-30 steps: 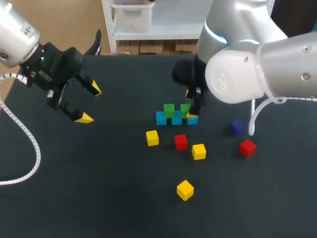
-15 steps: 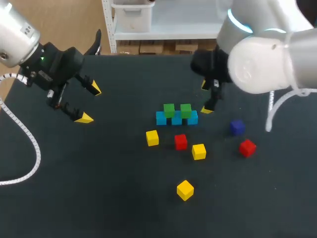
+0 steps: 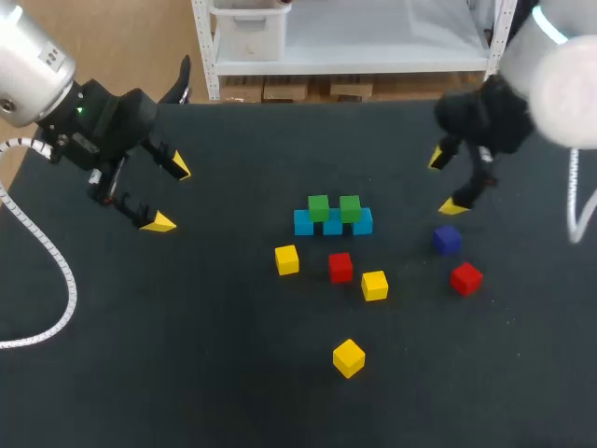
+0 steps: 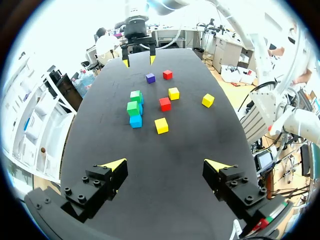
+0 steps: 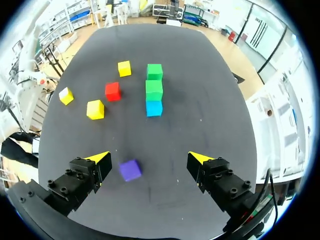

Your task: Place the blue cubes, place green cubes on the blue cubes, place the yellow cubes on the green cubes, then place the red cubes on the yellow cubes, and place purple cube on the red cubes.

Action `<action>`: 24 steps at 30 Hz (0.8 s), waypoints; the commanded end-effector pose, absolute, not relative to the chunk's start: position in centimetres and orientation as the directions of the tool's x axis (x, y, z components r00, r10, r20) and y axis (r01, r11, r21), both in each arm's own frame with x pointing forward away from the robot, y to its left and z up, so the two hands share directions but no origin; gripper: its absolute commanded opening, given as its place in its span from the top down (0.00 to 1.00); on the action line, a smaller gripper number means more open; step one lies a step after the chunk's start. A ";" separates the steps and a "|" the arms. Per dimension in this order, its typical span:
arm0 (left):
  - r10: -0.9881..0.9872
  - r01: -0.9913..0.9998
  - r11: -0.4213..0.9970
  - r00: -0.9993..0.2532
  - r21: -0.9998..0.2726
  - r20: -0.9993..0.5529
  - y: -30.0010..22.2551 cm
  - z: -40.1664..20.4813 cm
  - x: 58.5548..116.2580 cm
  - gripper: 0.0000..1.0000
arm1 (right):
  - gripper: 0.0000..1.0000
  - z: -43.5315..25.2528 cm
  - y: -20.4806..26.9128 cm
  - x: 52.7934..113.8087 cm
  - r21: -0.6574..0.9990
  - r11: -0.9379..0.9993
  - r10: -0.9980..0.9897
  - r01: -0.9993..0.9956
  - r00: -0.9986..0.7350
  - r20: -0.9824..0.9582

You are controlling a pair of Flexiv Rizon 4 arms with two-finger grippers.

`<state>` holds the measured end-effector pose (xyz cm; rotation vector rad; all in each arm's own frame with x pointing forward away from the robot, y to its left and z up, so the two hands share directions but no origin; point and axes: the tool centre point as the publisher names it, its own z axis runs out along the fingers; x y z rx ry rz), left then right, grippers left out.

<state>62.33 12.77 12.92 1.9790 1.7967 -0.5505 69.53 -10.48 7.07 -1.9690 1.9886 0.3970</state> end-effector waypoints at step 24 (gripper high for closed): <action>0.833 0.995 -0.088 0.094 0.037 -0.545 12.8 12.9 62.4 0.00 | 0.00 6.0 -18.2 67.0 -0.039 0.167 -0.778 -0.985 -0.107 -0.619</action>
